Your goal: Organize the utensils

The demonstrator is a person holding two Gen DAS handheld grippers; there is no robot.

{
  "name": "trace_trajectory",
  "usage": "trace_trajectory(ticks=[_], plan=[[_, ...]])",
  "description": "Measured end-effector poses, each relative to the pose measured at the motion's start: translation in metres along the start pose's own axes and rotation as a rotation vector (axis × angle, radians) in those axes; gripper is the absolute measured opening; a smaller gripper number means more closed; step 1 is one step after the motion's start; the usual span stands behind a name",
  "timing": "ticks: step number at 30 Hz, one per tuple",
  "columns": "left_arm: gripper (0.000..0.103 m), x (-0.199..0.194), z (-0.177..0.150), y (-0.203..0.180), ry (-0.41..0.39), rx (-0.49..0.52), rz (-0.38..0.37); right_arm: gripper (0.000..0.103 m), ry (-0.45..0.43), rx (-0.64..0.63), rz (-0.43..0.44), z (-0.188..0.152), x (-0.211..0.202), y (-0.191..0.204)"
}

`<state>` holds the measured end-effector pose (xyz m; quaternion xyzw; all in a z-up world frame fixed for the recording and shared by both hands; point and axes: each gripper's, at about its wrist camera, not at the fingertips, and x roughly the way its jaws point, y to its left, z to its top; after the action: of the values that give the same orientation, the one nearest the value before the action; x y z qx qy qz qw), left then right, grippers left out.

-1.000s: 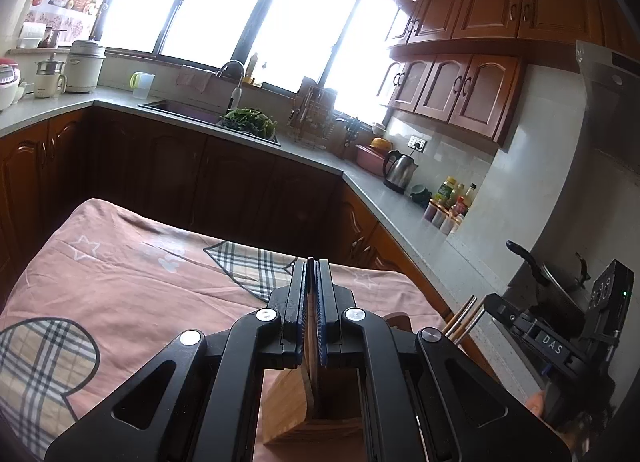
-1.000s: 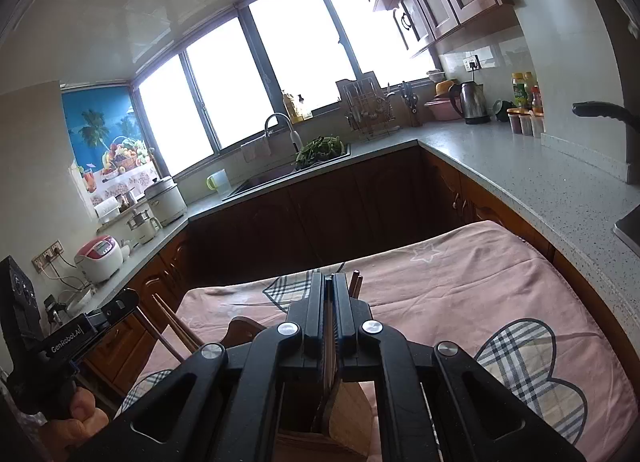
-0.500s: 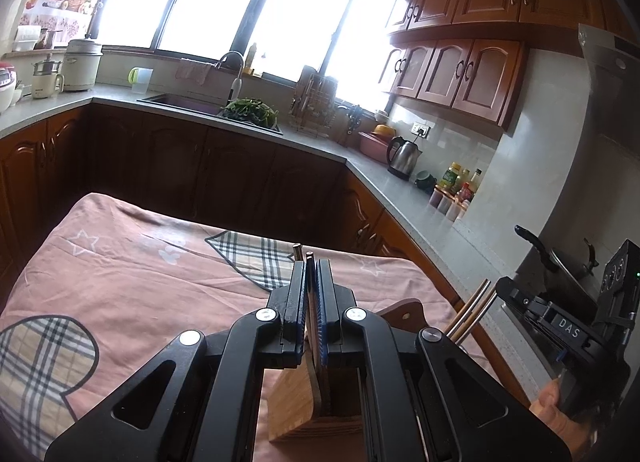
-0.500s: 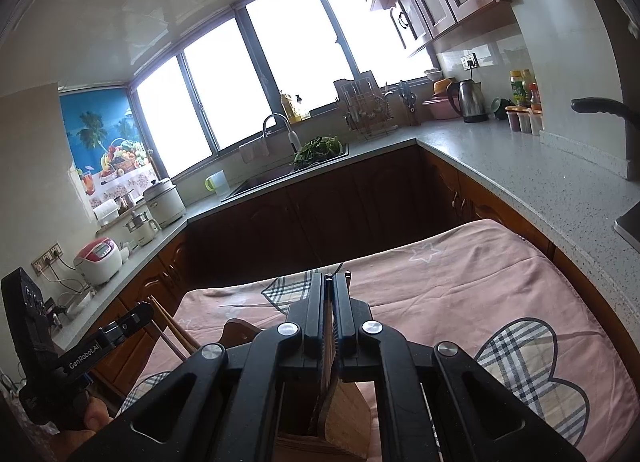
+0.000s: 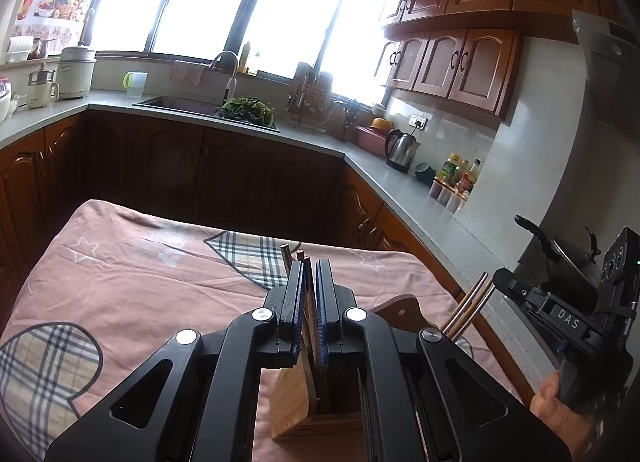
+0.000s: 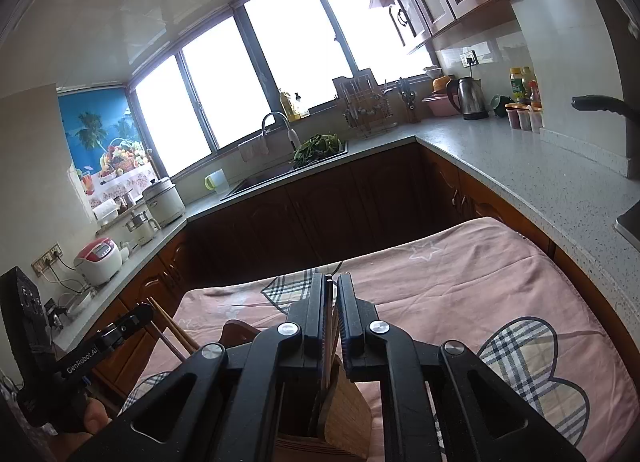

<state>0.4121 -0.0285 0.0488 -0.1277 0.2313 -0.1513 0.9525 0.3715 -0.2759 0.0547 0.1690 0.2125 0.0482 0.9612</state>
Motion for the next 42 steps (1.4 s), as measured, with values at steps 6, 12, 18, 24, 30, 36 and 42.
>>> trace_trajectory(ticks=[6,12,18,24,30,36,42], plan=[[0.04,-0.003,0.0,0.0,-0.006,-0.006,0.012,0.013,-0.013,0.016,0.02,0.0,-0.004,-0.002],[0.053,-0.01,-0.003,0.002,-0.001,-0.006,0.021,0.045,-0.052,0.032,0.037,0.001,-0.016,-0.003],[0.093,-0.023,-0.009,0.005,-0.009,-0.007,0.064,0.078,-0.064,0.049,0.052,0.001,-0.024,-0.005],[0.101,-0.045,-0.017,0.007,-0.016,-0.011,0.076,0.091,-0.054,0.049,0.074,-0.008,-0.035,-0.001],[0.103,-0.071,-0.027,0.002,-0.017,0.0,0.073,0.092,-0.051,0.038,0.089,-0.016,-0.055,0.005],[0.103,-0.094,-0.042,-0.003,0.018,-0.004,0.068,0.092,-0.047,0.036,0.103,-0.027,-0.08,0.009],[0.103,-0.127,-0.06,-0.003,0.04,-0.021,0.076,0.094,-0.066,0.056,0.14,-0.043,-0.113,0.012]])
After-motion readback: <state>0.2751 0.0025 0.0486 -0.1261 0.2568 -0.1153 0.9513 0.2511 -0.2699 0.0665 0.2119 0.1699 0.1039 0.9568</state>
